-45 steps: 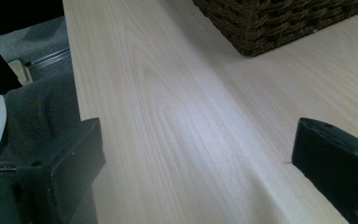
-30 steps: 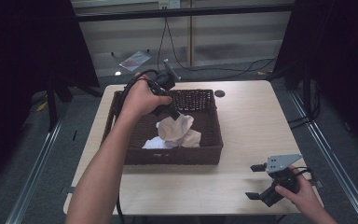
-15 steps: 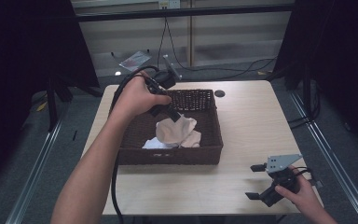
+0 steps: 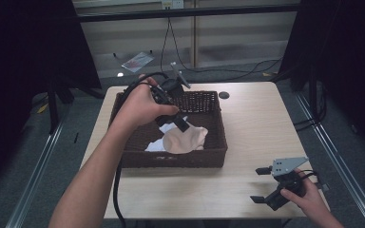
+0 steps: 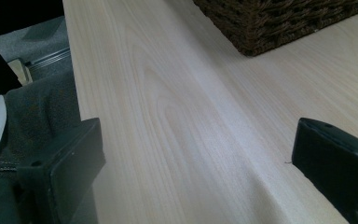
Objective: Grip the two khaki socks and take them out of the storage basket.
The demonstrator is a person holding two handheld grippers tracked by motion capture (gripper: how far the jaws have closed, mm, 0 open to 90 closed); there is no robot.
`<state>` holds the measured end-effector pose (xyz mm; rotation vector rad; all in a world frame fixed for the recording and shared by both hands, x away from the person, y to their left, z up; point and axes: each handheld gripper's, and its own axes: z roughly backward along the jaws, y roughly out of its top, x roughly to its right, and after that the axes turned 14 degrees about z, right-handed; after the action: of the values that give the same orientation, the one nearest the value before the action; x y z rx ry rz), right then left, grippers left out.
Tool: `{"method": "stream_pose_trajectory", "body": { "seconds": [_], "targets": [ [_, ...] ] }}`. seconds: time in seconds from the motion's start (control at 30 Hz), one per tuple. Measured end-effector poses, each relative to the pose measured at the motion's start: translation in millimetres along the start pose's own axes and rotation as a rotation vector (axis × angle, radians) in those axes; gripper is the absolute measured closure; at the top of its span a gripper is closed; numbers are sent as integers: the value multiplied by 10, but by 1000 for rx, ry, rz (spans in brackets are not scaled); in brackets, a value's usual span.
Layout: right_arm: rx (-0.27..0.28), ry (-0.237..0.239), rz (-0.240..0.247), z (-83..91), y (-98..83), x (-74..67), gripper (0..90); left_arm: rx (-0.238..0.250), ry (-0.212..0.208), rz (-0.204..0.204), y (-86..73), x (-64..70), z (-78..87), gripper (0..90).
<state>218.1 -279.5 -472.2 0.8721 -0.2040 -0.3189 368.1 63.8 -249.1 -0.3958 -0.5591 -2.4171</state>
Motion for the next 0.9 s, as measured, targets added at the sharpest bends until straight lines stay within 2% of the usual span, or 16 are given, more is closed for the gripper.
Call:
{"method": "stream_pose_trajectory", "body": {
  "seconds": [0.13,0.3,0.4,0.43,0.47,0.57,0.73,0.9],
  "targets": [
    [-1,0,2,0,0,1,22,-12,-11,-23,-36,6,-57,894],
    [-3,3,-4,3,3,-3,22,-14,-16,-27,-88,7,-136,894],
    [-5,6,-5,0,2,-6,22,-31,-19,-40,-126,28,-191,893],
    [-6,8,-1,-3,2,-5,22,-20,-17,-46,-154,60,-231,893],
    [-7,8,-1,-3,3,-5,22,-37,-15,-55,-159,75,-234,893],
    [-7,8,0,-4,4,-8,22,-28,-22,-65,-179,106,-263,892],
    [-11,8,0,-4,6,-12,22,-48,-25,-101,-219,186,-352,891],
    [-12,8,1,-5,7,-12,22,-50,-30,-111,-256,210,-418,891]
  ]
}}
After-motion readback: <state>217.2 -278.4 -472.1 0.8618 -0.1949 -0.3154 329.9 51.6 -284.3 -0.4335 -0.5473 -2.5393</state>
